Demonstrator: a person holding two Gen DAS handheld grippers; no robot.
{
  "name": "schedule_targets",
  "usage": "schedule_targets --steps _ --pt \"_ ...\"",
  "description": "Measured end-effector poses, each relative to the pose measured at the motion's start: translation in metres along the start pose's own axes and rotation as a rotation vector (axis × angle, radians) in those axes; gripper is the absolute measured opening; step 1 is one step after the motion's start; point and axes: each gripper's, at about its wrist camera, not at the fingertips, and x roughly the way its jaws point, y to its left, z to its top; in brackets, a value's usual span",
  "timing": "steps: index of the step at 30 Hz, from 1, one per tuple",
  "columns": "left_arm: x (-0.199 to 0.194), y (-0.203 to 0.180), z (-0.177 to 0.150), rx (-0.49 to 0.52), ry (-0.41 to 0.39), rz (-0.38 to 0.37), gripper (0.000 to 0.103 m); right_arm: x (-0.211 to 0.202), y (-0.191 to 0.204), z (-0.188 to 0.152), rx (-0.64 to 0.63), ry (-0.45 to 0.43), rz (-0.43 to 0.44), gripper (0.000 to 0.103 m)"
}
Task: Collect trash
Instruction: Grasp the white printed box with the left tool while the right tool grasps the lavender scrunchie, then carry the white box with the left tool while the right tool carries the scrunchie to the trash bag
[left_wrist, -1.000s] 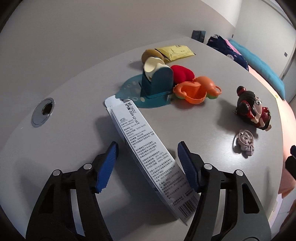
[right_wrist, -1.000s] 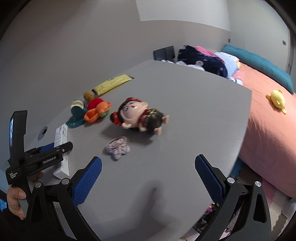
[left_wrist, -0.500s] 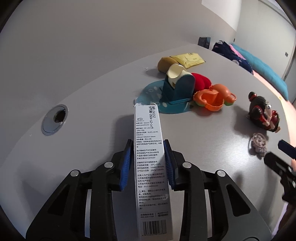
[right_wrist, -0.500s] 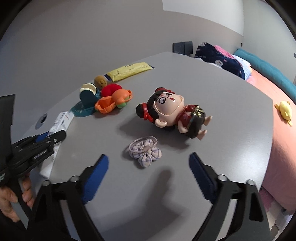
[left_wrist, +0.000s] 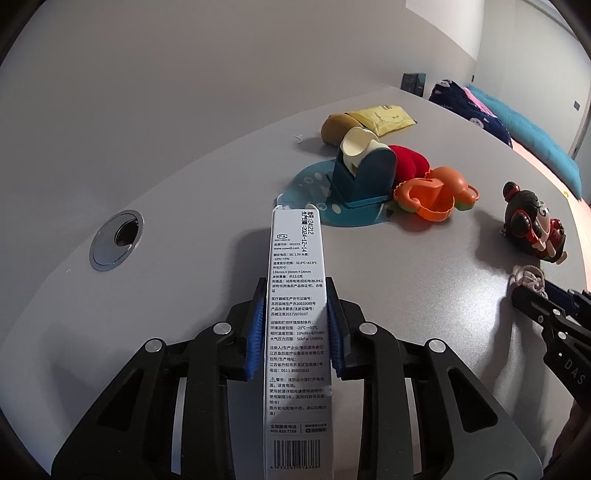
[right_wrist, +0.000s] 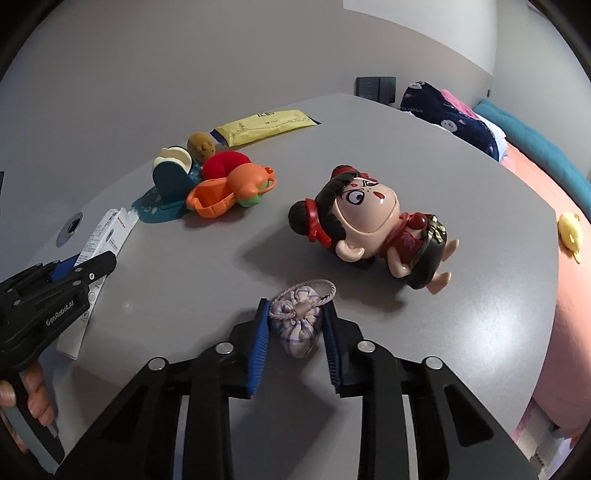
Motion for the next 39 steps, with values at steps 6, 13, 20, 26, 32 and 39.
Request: schedule_targets --steps 6,13,20,26,32,39 --pt "-0.001 0.0 -0.001 0.006 -0.001 -0.013 0.027 -0.011 -0.004 -0.006 0.025 -0.007 0.04 0.025" --pt "-0.009 -0.01 -0.001 0.022 0.001 -0.03 0.027 -0.04 -0.019 -0.005 0.054 -0.052 0.054 0.025" --pt "-0.03 -0.028 0.005 0.05 -0.021 -0.045 0.027 -0.067 -0.044 -0.007 0.087 -0.093 0.044 0.025" --pt "-0.049 -0.059 0.007 0.096 -0.039 -0.083 0.027 -0.092 -0.077 -0.014 0.133 -0.129 0.021 0.025" --pt "-0.059 -0.096 0.007 0.143 -0.047 -0.127 0.027 -0.118 -0.111 -0.026 0.176 -0.162 -0.018 0.025" --pt "-0.087 -0.134 0.011 0.217 -0.101 -0.165 0.027 -0.146 -0.149 -0.041 0.233 -0.202 -0.05 0.025"
